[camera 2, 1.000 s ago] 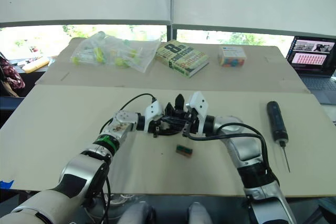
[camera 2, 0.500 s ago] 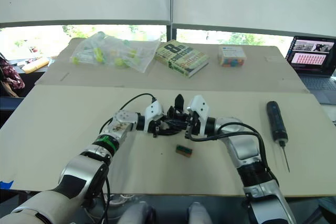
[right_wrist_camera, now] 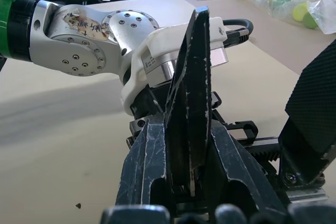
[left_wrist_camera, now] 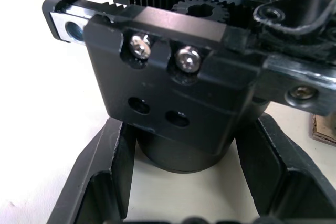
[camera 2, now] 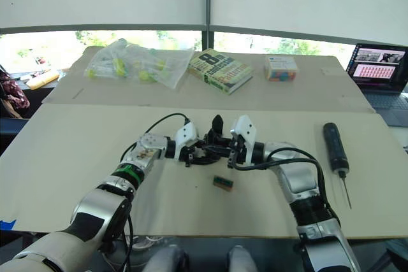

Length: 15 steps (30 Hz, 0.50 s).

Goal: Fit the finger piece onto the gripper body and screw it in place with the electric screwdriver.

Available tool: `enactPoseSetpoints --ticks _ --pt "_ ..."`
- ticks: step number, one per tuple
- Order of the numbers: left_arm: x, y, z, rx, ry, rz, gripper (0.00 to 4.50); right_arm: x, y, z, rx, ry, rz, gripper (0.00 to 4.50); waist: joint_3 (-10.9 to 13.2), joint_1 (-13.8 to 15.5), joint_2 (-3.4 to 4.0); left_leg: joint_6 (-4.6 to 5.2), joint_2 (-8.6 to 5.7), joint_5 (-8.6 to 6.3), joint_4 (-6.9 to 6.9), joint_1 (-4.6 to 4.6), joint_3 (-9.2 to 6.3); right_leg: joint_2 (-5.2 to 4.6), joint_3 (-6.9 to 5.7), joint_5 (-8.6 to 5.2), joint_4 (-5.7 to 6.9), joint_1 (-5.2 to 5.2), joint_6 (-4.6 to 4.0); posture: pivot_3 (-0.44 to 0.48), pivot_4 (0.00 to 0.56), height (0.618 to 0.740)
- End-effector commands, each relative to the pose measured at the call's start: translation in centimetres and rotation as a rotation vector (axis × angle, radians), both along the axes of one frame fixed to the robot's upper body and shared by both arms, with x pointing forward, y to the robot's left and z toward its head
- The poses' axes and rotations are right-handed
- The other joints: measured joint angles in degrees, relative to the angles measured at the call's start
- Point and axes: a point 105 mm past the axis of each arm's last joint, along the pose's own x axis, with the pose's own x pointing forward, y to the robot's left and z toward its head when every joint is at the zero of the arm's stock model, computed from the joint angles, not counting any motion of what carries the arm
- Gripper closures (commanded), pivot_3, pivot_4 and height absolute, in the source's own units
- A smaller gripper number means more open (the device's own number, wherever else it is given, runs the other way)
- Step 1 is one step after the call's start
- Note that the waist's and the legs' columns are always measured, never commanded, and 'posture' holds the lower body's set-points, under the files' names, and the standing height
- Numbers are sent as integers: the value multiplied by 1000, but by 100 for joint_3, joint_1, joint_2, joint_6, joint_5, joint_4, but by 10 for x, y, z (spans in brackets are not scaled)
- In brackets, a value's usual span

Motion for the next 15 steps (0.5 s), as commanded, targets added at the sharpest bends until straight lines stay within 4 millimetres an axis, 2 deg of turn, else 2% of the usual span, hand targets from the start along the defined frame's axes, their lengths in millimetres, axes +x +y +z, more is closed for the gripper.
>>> enactPoseSetpoints --ticks 1,10,15 --pt "-5 1 -4 16 15 -24 2213 -4 0 -8 -34 21 17 4118 0 0 0 0 0 0 0 0 0 0 0 0 0 0 0 0 150 740" --pt "-5 2 -5 19 23 -24 2213 -10 2 -18 -59 62 32 4118 0 -3 1 0 1 0 -1 3 0 0 0 0 1 2 0 0 150 740" --pt "-7 1 -6 18 27 -31 2213 -1 -5 -26 -78 91 -28 4118 -1 -10 1 0 1 0 -2 7 0 1 1 0 1 5 0 0 150 740"
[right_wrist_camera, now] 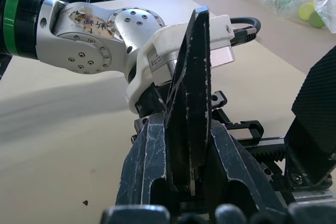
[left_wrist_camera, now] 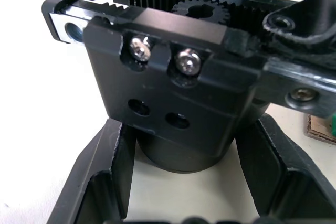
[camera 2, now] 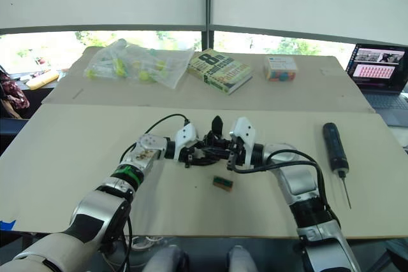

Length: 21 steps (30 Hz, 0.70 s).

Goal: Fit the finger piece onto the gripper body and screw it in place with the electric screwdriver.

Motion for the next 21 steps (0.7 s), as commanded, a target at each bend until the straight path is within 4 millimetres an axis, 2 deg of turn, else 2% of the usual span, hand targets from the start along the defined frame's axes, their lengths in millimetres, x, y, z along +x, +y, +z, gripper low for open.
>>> enactPoseSetpoints --ticks 1,11,15,21 --pt "-5 -1 -4 12 21 -31 2213 3 -8 -23 -71 79 -40 4118 0 -5 0 0 0 0 0 1 0 1 0 0 0 1 0 0 150 740" --pt "-8 -1 -5 19 28 -41 2213 19 -12 -44 -191 172 -109 4118 -4 -68 1 0 3 0 -1 26 0 6 8 1 11 13 -2 0 150 740" --pt "-8 0 -6 20 30 -41 2213 19 -10 -45 -188 188 -104 4119 -14 -113 1 0 6 0 -3 46 0 9 9 0 16 26 -3 0 150 740" --pt "-9 1 -8 18 33 -36 2213 19 -19 -53 -189 208 -118 4119 -50 -118 0 0 7 0 -7 48 0 9 12 0 17 26 -3 0 150 740"
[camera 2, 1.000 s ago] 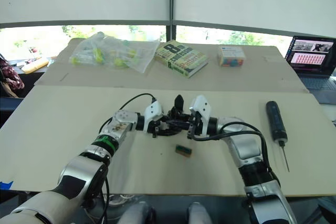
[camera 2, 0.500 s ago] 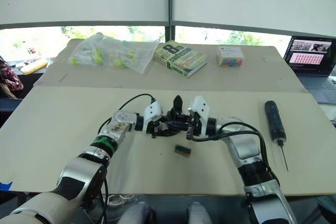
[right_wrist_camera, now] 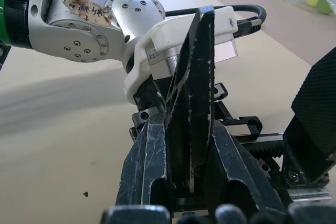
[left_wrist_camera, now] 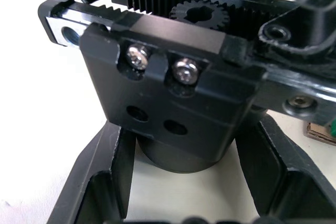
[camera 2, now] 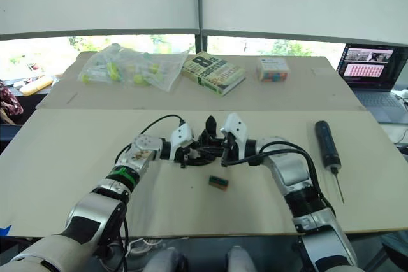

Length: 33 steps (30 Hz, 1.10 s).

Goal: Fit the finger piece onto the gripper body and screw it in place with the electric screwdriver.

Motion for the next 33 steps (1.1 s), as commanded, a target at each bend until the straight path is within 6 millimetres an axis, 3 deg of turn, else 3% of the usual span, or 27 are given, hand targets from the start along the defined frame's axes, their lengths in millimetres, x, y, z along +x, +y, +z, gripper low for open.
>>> enactPoseSetpoints --ticks 1,6,9,28,33 --pt "-8 -6 -3 0 17 -54 2213 9 -28 -46 -118 135 -135 4120 -15 0 0 0 0 0 -1 0 0 0 0 0 0 0 0 0 150 740" --pt "-9 -6 -5 1 20 -46 2213 11 -16 -12 -42 0 -94 4120 -22 -1 0 0 0 0 -2 -2 0 0 2 0 0 -4 0 0 150 740" --pt "-9 -6 -6 1 22 -43 2213 8 -13 -3 -6 -19 -72 4120 -21 -1 0 0 0 0 -3 -5 0 0 2 0 -1 -7 0 0 150 740" --pt "-12 -7 -11 6 35 -48 2213 9 -18 -28 -134 190 -115 4120 -23 -8 2 0 2 0 -8 -4 0 -2 3 0 -3 -8 -1 0 150 740" --pt "-13 -6 -12 3 37 -42 2213 11 -15 -23 -122 110 -98 4120 -24 -11 2 0 2 0 -10 -2 0 -2 3 0 -3 -7 -1 0 150 740"
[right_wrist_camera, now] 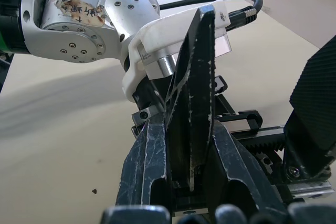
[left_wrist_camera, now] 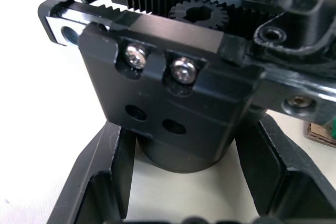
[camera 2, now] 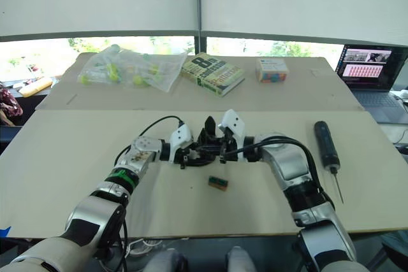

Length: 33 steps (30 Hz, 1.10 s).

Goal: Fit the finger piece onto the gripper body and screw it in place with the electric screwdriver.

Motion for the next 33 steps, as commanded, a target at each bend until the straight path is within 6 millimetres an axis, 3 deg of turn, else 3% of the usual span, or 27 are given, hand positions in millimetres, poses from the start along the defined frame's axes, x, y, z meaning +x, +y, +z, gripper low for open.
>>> enactPoseSetpoints --ticks 1,10,26,33 --pt "-11 -6 -9 10 33 -53 2213 7 -18 -28 -94 29 -84 4120 0 -1 0 0 0 0 0 0 0 0 0 0 0 0 0 0 150 740" --pt "-10 -5 -9 7 32 -44 2213 6 -31 -41 -125 55 -107 4120 0 4 0 0 -1 0 -1 0 0 0 0 0 -1 1 0 0 150 740" --pt "-10 -6 -9 9 35 -47 2213 13 -31 -50 -142 113 -133 4120 -14 -6 2 0 1 0 -1 9 0 0 0 1 0 6 -2 0 150 740" --pt "-10 -4 -11 12 38 -42 2213 9 -16 -7 32 -31 -51 4120 -15 -3 1 0 1 0 -1 5 0 0 1 1 0 2 -3 0 150 740"
